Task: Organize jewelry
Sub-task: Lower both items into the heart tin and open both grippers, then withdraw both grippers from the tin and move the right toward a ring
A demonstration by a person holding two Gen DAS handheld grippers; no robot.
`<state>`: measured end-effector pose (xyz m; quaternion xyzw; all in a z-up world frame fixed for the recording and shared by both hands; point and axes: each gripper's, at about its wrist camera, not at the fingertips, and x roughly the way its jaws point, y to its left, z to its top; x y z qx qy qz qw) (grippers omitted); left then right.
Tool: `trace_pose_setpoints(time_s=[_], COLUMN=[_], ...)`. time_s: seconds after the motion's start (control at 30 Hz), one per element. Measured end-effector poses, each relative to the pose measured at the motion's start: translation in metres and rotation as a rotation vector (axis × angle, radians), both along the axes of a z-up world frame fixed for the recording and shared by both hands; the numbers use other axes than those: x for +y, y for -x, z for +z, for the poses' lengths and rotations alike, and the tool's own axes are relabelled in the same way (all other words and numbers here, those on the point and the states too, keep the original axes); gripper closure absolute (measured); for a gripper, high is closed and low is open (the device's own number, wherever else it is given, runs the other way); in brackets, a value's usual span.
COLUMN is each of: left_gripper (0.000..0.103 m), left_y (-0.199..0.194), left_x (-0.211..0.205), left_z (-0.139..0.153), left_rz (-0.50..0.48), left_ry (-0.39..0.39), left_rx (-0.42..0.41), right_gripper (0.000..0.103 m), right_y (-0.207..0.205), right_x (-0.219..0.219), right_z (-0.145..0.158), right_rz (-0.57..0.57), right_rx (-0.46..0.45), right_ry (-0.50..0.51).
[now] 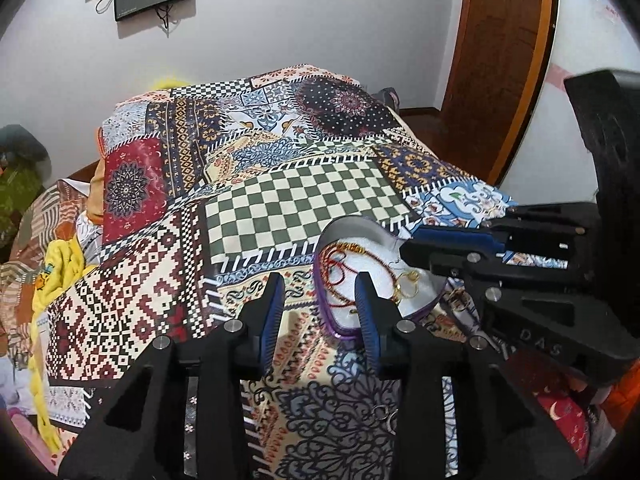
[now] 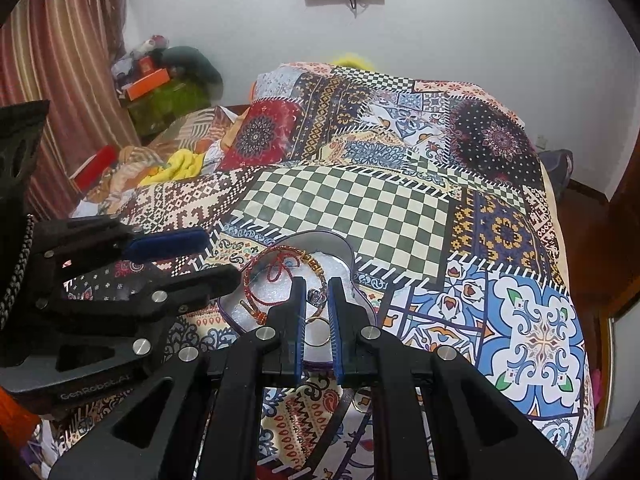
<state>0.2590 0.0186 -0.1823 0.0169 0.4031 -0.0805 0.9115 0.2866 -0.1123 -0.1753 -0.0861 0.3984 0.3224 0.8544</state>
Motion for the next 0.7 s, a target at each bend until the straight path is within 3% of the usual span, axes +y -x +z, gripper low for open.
trace_pose_setpoints(time_s=[0.57,0.7], left_gripper=[0.066,0.066], left_y=[0.007,0.011], left_x=[0.004,0.004], left_z=[-0.009,-0.008], left_rz=[0.0,0.002], left_ry=[0.013,0.009], left_rx=[0.03,0.031], right_gripper=[0.093,0.087], right_y=[-0.008,-0.006], right_x=[0.008,0.009], right_z=[-0.013,-0.013], right_rz=[0.032,0.028], right_rx=[0.113,0.11], right_ry=[0.036,0.058])
